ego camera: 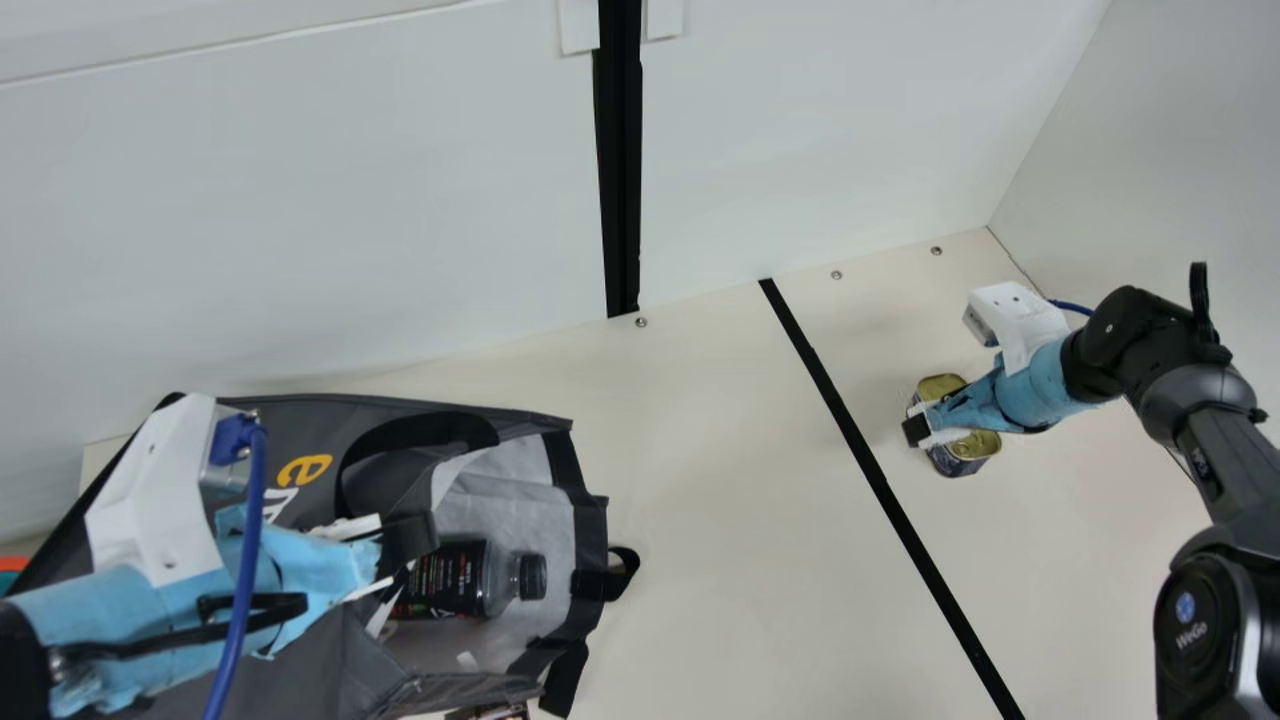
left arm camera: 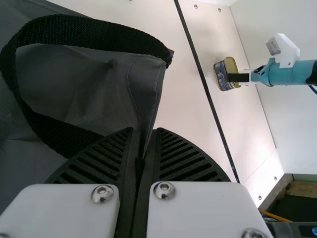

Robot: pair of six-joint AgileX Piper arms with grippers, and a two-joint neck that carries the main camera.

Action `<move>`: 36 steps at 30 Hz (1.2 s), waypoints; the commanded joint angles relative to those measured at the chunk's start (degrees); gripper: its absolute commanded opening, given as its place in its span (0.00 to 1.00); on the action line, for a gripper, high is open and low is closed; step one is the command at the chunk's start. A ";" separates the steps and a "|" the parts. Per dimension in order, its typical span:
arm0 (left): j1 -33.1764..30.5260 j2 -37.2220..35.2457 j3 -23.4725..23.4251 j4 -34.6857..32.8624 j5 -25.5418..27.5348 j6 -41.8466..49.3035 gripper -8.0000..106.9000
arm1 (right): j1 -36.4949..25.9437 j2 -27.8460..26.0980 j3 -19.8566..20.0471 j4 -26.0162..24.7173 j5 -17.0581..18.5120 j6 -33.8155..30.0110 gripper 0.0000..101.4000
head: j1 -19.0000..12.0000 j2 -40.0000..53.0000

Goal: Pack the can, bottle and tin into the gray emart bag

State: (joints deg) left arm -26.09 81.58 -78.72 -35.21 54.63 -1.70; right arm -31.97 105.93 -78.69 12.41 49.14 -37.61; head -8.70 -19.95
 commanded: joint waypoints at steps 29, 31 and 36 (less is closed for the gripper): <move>0.00 0.00 0.00 0.00 0.00 0.00 0.16 | 0.70 5.00 -2.41 0.50 -0.88 -0.32 0.00 | -1.30 -0.05; 0.00 0.00 0.00 0.00 0.00 0.00 0.16 | 0.74 4.92 -2.59 0.64 -0.84 -0.60 0.00 | -1.30 -0.05; 0.00 0.00 0.00 0.00 0.00 0.00 0.16 | 0.98 4.25 -2.77 1.05 -0.63 -1.48 0.00 | -1.30 -0.05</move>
State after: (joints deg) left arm -26.09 81.58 -78.72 -35.21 54.63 -1.70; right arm -30.99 110.45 -81.39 13.46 48.55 -39.01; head -8.70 -19.86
